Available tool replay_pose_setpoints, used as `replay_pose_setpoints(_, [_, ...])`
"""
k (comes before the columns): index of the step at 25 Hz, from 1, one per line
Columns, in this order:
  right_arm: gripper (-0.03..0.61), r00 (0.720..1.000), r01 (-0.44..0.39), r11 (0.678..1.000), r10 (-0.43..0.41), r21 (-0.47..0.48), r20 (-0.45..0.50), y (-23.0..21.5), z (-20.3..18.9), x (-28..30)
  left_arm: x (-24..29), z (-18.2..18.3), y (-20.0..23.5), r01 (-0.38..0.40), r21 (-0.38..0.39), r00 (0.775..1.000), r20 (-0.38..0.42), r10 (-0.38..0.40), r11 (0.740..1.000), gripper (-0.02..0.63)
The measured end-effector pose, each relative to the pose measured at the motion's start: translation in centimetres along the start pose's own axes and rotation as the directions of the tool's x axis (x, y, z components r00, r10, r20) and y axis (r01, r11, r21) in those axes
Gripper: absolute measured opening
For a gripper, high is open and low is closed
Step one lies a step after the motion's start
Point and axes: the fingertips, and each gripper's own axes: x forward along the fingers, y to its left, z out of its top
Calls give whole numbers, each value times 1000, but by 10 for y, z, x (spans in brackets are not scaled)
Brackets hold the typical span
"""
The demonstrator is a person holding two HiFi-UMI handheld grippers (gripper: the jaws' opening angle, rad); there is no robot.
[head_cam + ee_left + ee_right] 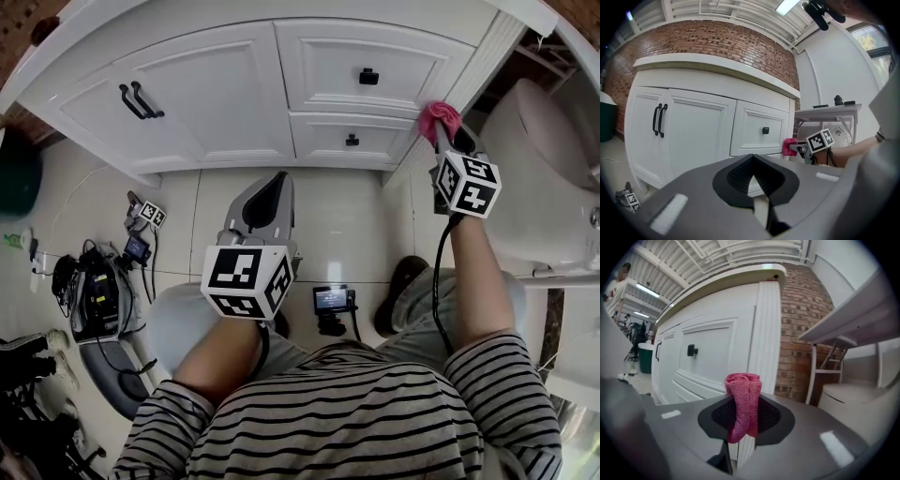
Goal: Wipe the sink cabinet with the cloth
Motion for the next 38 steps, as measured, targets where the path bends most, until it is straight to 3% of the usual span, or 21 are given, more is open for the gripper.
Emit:
replay_pose_setpoints(2, [91, 1000, 20, 999, -20, 48, -1, -4, -2, -9, -3, 1, 0, 2, -5, 1000, 2, -2, 1000, 0])
replay_pose_setpoints(5, [91, 994, -109, 994, 109, 17, 27, 53, 0, -8, -7, 7, -1, 10, -24, 1000, 20, -10, 1000, 0])
replay_pose_setpoints(10, [91, 914, -403, 914, 404, -44, 37, 202, -16, 22, -8, 9, -6, 26, -21, 999, 28, -26, 999, 0])
replay_pose_setpoints(12, [91, 885, -462, 882, 465, -98, 14, 246, -27, 37, -9, 7, -1, 20, -35, 1000, 24, -19, 999, 0])
replay_pose_setpoints(14, [91, 875, -480, 864, 483, -150, -15, 271, -38, 52, -11, 7, 5, 10, -55, 1000, 25, -9, 998, 0])
replay_pose_setpoints(17, [91, 889, -456, 873, 456, -172, -45, 269, -50, 70, -11, 5, 12, 2, -61, 1000, 20, -1, 998, 0])
replay_pose_setpoints(21, [92, 912, -410, 905, 406, -114, -55, 225, -59, 70, -5, -2, 13, 18, -95, 1000, -7, -19, 995, 0])
replay_pose_setpoints(27, [91, 976, -213, 977, 212, 0, -53, 119, -73, 49, 3, -4, 6, 32, -103, 999, -15, -34, 994, 0])
replay_pose_setpoints(32, [91, 994, -60, 995, 68, 85, -89, 45, -87, 36, 4, -7, 3, 33, -125, 999, -26, -37, 992, 0])
replay_pose_setpoints(36, [89, 995, 27, 988, -12, 150, -100, 35, -89, 25, 0, -3, 7, 25, -132, 1000, -10, -26, 991, 0])
replay_pose_setpoints(38, [88, 996, -16, 985, 30, 170, -79, 66, -88, 24, -2, 0, 9, 22, -142, 1000, -2, -23, 990, 0])
